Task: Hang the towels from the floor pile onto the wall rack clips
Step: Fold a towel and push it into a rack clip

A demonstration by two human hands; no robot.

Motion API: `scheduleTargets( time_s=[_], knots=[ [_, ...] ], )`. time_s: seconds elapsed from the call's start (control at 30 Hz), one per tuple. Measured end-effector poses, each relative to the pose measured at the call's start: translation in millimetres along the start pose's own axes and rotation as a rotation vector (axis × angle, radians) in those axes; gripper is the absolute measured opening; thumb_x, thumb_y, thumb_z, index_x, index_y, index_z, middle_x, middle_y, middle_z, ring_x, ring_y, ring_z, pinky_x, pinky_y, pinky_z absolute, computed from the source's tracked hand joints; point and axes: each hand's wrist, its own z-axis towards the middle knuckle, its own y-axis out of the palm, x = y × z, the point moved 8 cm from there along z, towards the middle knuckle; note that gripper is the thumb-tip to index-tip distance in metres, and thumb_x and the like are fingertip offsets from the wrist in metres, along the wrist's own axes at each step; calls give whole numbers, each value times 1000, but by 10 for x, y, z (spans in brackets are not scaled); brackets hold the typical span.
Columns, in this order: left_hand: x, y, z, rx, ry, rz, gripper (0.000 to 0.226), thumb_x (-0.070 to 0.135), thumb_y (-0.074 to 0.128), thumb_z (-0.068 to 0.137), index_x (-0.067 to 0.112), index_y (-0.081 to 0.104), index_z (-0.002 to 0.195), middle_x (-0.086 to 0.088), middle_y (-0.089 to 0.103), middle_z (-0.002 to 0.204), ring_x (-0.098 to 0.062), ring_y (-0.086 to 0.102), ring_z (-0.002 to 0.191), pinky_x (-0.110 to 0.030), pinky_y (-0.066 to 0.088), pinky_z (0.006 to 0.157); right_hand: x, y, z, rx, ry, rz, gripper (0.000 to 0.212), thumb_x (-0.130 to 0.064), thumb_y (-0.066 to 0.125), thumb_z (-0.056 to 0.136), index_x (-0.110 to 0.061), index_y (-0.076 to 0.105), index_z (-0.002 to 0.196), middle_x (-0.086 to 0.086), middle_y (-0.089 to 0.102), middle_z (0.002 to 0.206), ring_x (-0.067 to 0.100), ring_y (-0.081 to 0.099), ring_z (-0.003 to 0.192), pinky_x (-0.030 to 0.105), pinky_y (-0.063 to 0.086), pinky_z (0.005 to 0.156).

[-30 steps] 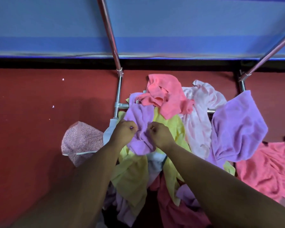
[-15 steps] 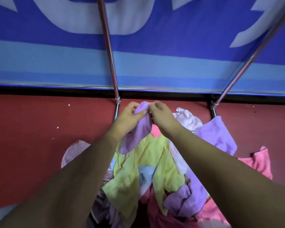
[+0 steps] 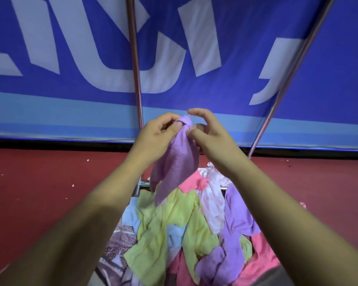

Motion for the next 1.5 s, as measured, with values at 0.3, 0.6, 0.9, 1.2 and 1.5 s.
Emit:
scheduleTargets(
  time_s=[0.3,0.6,0.9,1.2,1.5],
  knots=[
    [255,7,-148,-145,51,165,10,32,68,90,26,67,98,8,68,82,-11,63,79,-33,48,78,-157,-186,-181,22,-98,-284,21,-23,64,96,-16,65,76,-11,51,64,7,45,61,26,38,63],
    [-416,-131,-283,-211,-120,436,11,25,72,87,17,68,82,2,63,71,-6,50,65,-27,41,68,-210,-818,-227,406,-53,-248,35,-34,49,99,-8,44,76,-7,36,67,10,35,61,29,32,58],
    [-389,-480,-291,163,-217,-466,29,10,51,99,21,56,72,5,55,66,-7,47,62,-21,37,60,213,-841,-82,11,52,-813,6,-11,63,84,-16,66,84,-5,62,74,13,55,69,26,44,62],
    [-450,-508,-400,100,-258,-4,19,0,60,93,18,62,91,-3,63,88,-10,55,78,-18,44,74,158,-545,-185,4,56,-112,22,-18,57,98,-17,63,77,-1,53,65,13,47,62,27,38,60],
    [-145,198,-563,-322,-153,-74,27,40,70,85,16,60,88,-6,58,82,-15,50,80,-36,40,72,21,0,-384,-251,31,-102,10,-10,62,96,-8,66,88,-4,60,67,6,51,60,16,39,56]
  ],
)
